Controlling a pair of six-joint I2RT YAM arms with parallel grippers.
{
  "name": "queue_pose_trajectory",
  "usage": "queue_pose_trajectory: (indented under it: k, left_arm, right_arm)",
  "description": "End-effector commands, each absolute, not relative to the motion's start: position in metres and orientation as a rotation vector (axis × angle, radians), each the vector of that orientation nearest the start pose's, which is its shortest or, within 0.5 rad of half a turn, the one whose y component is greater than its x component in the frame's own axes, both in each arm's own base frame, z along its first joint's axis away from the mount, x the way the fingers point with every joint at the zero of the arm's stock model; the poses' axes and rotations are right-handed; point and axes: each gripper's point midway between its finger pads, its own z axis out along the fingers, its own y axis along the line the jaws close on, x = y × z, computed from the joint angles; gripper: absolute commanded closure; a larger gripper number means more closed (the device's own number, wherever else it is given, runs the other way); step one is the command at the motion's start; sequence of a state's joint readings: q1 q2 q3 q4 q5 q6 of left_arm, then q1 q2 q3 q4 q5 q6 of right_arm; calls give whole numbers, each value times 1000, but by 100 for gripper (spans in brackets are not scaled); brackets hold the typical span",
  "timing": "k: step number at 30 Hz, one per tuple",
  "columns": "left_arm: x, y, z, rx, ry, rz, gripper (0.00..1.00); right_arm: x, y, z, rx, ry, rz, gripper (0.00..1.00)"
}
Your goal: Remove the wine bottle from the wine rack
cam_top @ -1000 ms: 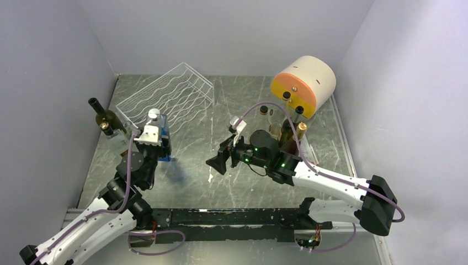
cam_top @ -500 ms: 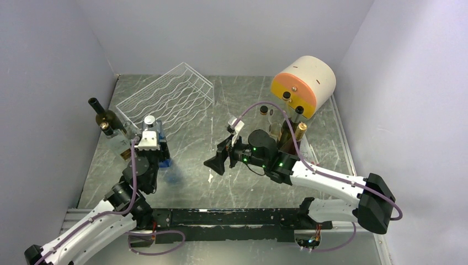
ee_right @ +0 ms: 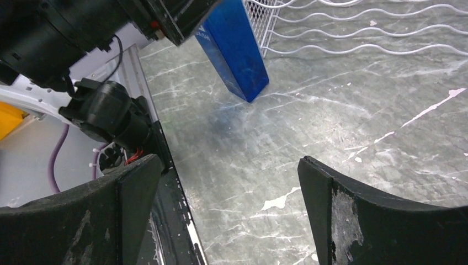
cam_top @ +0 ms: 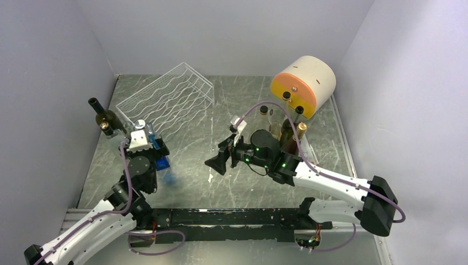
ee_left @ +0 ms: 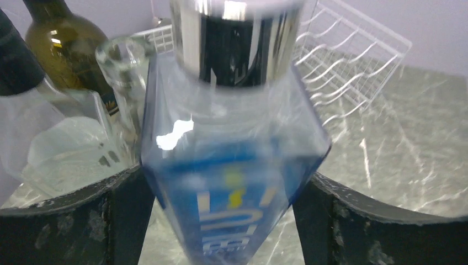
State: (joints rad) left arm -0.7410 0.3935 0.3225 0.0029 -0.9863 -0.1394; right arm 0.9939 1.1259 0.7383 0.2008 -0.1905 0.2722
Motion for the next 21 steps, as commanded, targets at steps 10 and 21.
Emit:
queue_pose_trajectory:
  k: [10, 21]
  left_arm:
    - [224, -29, 256, -444, 1663, -78, 0]
    - [201, -65, 359, -169, 1646, -351, 0]
  right_arm:
    - [202, 338, 250, -721, 1765, 898, 0]
    - [255, 321, 321, -612, 1787, 594, 0]
